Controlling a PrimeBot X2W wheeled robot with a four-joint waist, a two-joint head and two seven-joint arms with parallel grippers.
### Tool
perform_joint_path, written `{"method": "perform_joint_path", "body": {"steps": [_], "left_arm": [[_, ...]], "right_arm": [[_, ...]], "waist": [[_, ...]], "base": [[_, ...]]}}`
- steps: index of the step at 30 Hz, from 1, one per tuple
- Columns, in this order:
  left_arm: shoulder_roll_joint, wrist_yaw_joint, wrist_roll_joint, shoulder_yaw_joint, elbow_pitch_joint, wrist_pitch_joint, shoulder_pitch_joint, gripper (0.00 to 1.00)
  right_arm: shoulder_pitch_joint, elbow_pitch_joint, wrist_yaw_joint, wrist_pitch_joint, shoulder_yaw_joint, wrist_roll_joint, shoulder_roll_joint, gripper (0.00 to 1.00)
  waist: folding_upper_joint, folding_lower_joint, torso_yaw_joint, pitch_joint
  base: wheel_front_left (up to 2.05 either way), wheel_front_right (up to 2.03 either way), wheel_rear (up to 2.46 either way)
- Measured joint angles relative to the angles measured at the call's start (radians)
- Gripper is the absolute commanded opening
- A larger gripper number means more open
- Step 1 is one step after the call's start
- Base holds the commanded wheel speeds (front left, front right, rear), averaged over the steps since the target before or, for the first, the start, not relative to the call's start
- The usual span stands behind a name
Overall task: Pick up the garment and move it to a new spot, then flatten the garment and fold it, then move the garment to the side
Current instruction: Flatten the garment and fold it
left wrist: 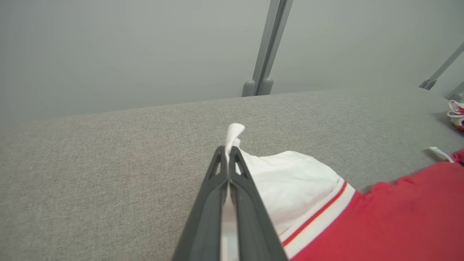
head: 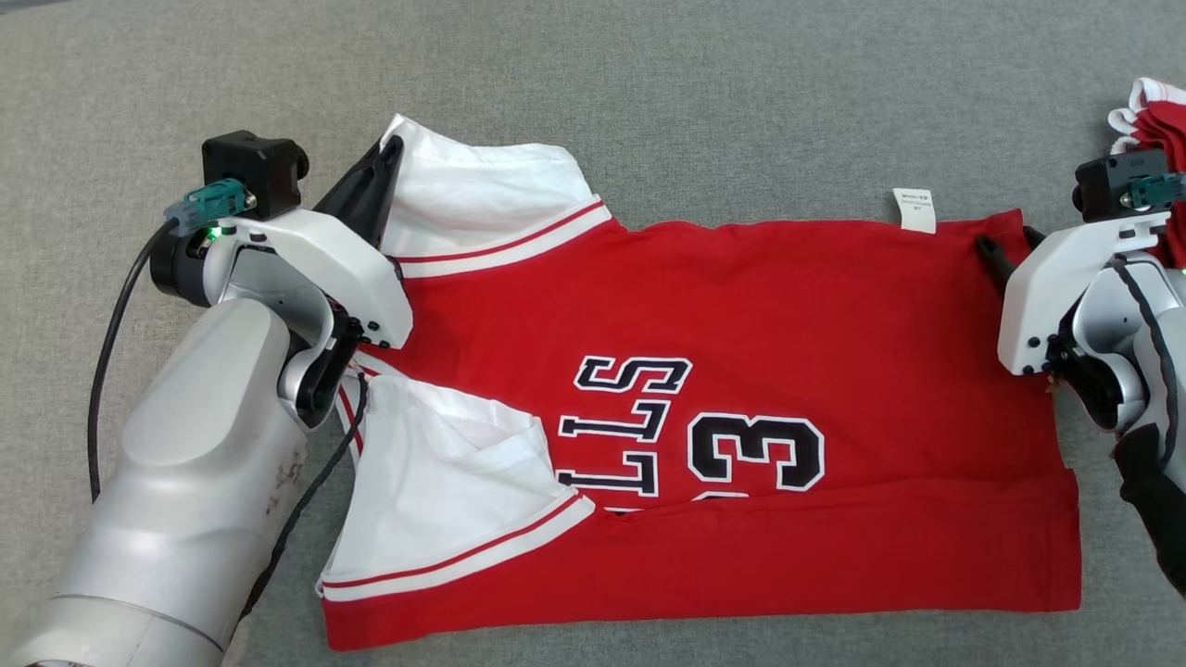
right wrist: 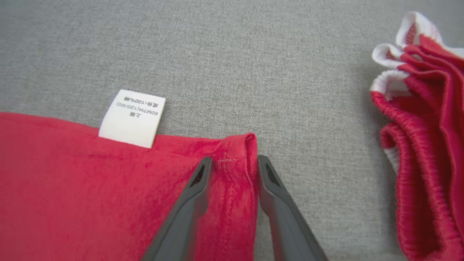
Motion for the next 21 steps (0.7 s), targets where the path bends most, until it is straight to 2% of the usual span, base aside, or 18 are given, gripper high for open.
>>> {"method": "perform_joint_path", "body": {"steps": [6,7,14,16,21], "left_arm": [[0.003,0.008,-0.010,0.000,-0.039,-0.006,0.037,0.00],[0.004,0.009,-0.010,0.001,-0.047,-0.010,0.044,0.00],[0.024,0.029,-0.017,0.004,-0.130,-0.055,0.124,0.00],[0.046,0.049,0.020,-0.018,-0.167,-0.072,0.155,0.00],[0.062,0.083,0.021,-0.025,-0.294,-0.098,0.271,0.00]], "right_arm": [[-0.020,0.042,0.000,-0.056,0.061,0.035,-0.025,0.15],[-0.022,0.049,0.000,-0.069,0.068,0.038,-0.027,0.00],[-0.016,0.079,0.000,-0.164,0.097,0.088,-0.049,0.00],[0.009,0.067,0.000,-0.197,0.105,0.115,-0.056,0.00],[0.106,-0.009,0.000,-0.278,0.139,0.176,-0.090,0.00]], "waist": [[0.0000,0.0000,0.011,-0.010],[0.0000,0.0000,0.011,-0.013],[0.0000,0.0000,0.015,-0.051],[0.0000,0.0000,0.017,-0.066],[0.0000,0.0000,0.022,-0.108]], "base": [[0.00,0.00,0.00],[0.00,0.00,0.00],[0.00,0.00,0.00],[0.00,0.00,0.00],[0.00,0.00,0.00]]}}
